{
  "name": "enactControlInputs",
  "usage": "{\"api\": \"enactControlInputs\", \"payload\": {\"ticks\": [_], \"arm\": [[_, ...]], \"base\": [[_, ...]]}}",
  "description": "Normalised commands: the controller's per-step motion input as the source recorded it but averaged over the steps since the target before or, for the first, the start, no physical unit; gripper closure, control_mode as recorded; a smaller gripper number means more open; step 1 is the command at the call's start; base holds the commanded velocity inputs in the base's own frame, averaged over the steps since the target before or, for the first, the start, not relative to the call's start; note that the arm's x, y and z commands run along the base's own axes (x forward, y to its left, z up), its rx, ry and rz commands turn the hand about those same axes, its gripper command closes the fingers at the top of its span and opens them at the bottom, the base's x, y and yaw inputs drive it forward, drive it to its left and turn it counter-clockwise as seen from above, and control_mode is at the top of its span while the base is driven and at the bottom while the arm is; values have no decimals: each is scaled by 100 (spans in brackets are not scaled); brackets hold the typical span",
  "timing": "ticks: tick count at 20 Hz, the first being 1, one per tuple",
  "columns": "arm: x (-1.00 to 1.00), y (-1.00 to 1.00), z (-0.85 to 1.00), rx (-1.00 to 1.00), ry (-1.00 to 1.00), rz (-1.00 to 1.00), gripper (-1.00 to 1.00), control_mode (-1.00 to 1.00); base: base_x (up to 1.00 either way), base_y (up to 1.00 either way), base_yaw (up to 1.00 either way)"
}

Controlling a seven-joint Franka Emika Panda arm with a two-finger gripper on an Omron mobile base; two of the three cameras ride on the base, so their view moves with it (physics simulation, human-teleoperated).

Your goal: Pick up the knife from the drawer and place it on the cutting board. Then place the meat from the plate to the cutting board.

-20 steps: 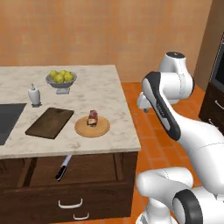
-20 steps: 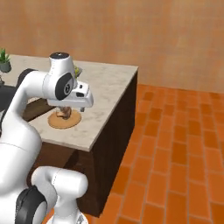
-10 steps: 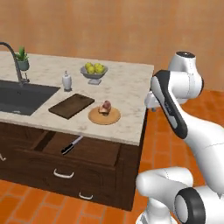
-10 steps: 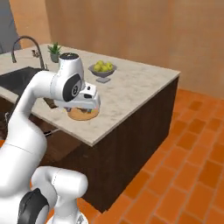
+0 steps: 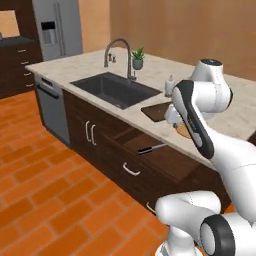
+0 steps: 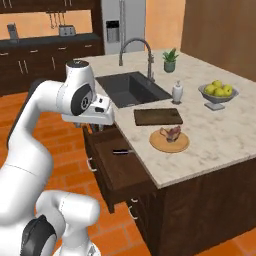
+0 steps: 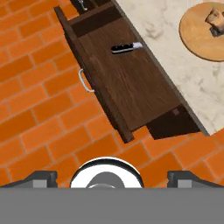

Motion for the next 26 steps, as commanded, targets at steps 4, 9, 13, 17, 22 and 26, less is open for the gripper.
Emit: {"api": "enactControlInputs", "payload": {"ticks": [4, 9, 13, 17, 22, 26], "arm": [[0, 0, 0, 0, 0, 0, -100, 100], [0, 0, 0, 0, 0, 0, -100, 100], [0, 0, 0, 0, 0, 0, -100, 100], [0, 0, 0, 0, 0, 0, -100, 100], [0, 0, 0, 0, 0, 0, -100, 100], [0, 0, 0, 0, 0, 0, -100, 100]], "base": [[-6, -12, 49], [-27, -84, 22], [33, -87, 33], [15, -15, 11], [-21, -18, 15], [-11, -34, 31]]}}
